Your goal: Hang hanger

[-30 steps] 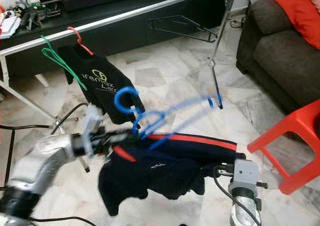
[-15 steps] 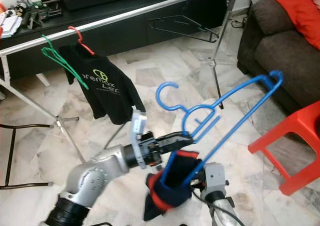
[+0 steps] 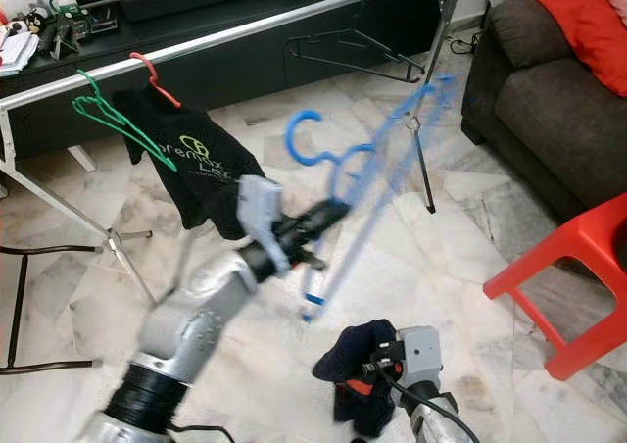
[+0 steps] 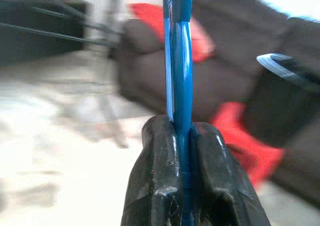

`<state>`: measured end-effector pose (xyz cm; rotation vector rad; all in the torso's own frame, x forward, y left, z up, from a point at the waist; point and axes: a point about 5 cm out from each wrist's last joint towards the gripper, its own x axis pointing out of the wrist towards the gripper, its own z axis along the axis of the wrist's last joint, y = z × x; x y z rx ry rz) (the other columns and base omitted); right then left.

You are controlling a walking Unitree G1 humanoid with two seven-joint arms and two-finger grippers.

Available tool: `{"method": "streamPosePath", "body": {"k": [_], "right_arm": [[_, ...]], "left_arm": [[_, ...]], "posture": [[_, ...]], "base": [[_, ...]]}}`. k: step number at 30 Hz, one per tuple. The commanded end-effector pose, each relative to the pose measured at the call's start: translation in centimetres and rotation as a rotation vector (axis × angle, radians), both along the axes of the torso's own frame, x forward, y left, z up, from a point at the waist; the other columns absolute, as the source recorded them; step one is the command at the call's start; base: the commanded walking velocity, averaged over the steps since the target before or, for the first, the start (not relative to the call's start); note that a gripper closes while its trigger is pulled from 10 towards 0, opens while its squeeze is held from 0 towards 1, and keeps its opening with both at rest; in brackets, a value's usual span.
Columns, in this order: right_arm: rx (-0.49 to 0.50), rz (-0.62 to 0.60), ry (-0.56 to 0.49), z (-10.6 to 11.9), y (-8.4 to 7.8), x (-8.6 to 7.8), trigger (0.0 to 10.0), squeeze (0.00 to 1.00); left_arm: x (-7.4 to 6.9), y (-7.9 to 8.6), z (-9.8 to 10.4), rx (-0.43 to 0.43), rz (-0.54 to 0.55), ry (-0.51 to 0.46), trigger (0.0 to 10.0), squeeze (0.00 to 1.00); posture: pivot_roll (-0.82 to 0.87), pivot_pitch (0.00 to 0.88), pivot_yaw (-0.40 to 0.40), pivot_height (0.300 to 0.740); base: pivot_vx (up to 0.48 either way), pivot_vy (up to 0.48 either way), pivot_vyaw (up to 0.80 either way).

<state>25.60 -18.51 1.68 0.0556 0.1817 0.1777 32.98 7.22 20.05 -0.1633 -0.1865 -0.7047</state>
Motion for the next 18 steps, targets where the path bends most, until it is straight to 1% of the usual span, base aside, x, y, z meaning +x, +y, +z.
{"method": "streamPosePath", "body": {"k": [1, 3, 4, 6, 7, 8, 9, 10, 12, 14, 15, 16, 17, 18], "right_arm": [[0.037, -0.089, 0.009, -0.4, -0.4, -0.5, 0.0, 0.0], [0.038, -0.121, 0.006, -0.4, -0.7, -0.5, 0.0, 0.0], [0.071, -0.199, -0.008, -0.2, -1.4, -0.4, 0.0, 0.0], [0.105, -0.278, -0.013, -0.1, -2.2, -0.2, 0.0, 0.0], [0.135, -0.349, -0.033, 0.4, -2.8, -0.1, 0.0, 0.0], [0.15, -0.386, -0.042, 0.6, -3.1, -0.1, 0.0, 0.0], [0.15, -0.386, -0.042, 0.6, -3.1, -0.1, 0.0, 0.0], [0.177, -0.451, -0.069, 1.3, -3.7, 0.0, 0.0, 0.0], [0.181, -0.479, -0.098, 2.0, -3.8, 0.1, 0.0, 0.0], [0.177, -0.481, -0.14, 3.0, -3.8, 0.4, 0.0, 0.0], [0.183, -0.479, -0.178, 4.1, -3.6, 0.7, 0.0, 0.0], [0.183, -0.479, -0.178, 4.1, -3.6, 0.7, 0.0, 0.0], [0.185, -0.461, -0.216, 5.2, -3.3, 1.1, 0.0, 0.0], [0.181, -0.453, -0.228, 5.6, -3.1, 1.3, 0.0, 0.0]], "left_arm": [[-0.2, 1.0, -0.4, 0.08, 0.051, -0.035, 10.0, 0.0], [-0.2, 1.4, -0.7, 0.109, 0.074, -0.04, 10.0, 0.0], [-0.2, 2.5, -2.0, 0.179, 0.126, -0.013, 10.0, 0.0], [-0.2, 3.6, -3.5, 0.236, 0.174, 0.02, 10.0, 0.0], [-0.7, 4.6, -5.5, 0.319, 0.194, 0.067, 10.0, 0.0], [-1.0, 5.2, -6.5, 0.352, 0.202, 0.089, 10.0, 0.0], [-1.0, 5.2, -6.5, 0.352, 0.202, 0.089, 10.0, 0.0], [-2.0, 6.6, -9.3, 0.397, 0.242, 0.177, 10.0, 0.0], [-3.0, 7.9, -11.7, 0.425, 0.277, 0.26, 10.0, 0.0], [-4.4, 9.1, -14.2, 0.452, 0.3, 0.356, 10.0, 0.0], [-6.0, 10.3, -16.6, 0.475, 0.323, 0.453, 10.0, 0.0], [-6.0, 10.3, -16.6, 0.475, 0.323, 0.453, 10.0, 0.0], [-7.3, 11.7, -18.8, 0.527, 0.366, 0.538, 10.0, 0.0], [-7.9, 12.3, -19.7, 0.559, 0.386, 0.571, 10.0, 0.0]], "posture": [[-0.09, 0.231, 0.072, 0.74], [-0.09, 0.23, 0.07, 0.74], [-0.09, 0.229, 0.069, 0.74], [-0.08, 0.229, 0.069, 0.74], [-0.09, 0.229, 0.068, 0.74], [-0.08, 0.225, 0.07, 0.74], [-0.08, 0.225, 0.07, 0.74], [-0.08, 0.222, 0.072, 0.74], [-0.08, 0.218, 0.074, 0.74], [-0.08, 0.21, 0.074, 0.74], [-0.08, 0.21, 0.074, 0.74], [-0.08, 0.21, 0.074, 0.74], [-0.08, 0.198, 0.068, 0.74], [-0.08, 0.196, 0.066, 0.74]], "base": [[0.0, 0.0, 0.0], [0.0, 0.0, 0.0], [0.0, 0.0, 0.0], [0.0, 0.0, 0.0], [0.0, 0.0, 0.0], [0.0, 0.0, 0.0], [0.0, 0.0, 0.0], [0.0, 0.0, 0.0], [0.0, 0.0, 0.0], [0.0, 0.0, 0.0], [0.0, 0.0, 0.0], [0.0, 0.0, 0.0], [0.0, 0.0, 0.0], [0.0, 0.0, 0.0]]}}
